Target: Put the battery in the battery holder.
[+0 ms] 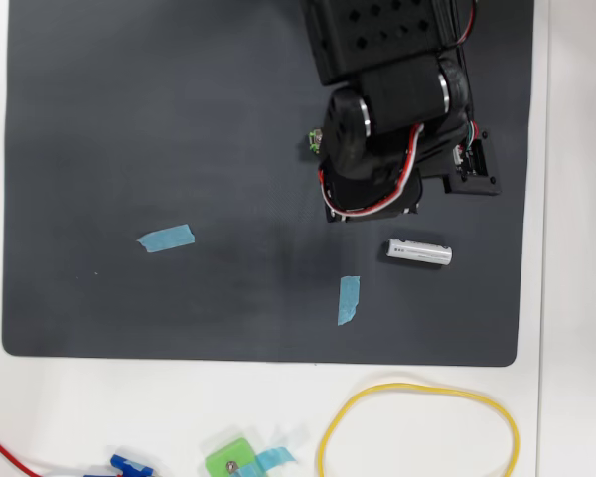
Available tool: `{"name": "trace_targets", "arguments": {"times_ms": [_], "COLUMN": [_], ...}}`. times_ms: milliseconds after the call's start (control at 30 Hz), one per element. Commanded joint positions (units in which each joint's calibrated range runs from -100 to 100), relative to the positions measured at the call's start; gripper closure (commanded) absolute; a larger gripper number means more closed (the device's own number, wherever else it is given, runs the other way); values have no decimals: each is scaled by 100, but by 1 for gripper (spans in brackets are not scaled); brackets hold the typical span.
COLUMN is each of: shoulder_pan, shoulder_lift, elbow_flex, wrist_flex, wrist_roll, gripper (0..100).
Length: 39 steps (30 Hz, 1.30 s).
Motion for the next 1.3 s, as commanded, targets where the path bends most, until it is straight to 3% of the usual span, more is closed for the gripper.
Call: {"name": "trace_targets", "arguments": {"times_ms": [0, 367, 767, 1267], "shoulder_pan": [49, 28, 18, -1373], "shoulder_lift": [-14, -23, -14, -6], "elbow_flex": [-192, -201, -201, -289], "wrist_flex": [29, -40, 362, -137], "wrist_roll": [-13, -39, -675, -712], "gripper": [100, 99, 99, 99]}}
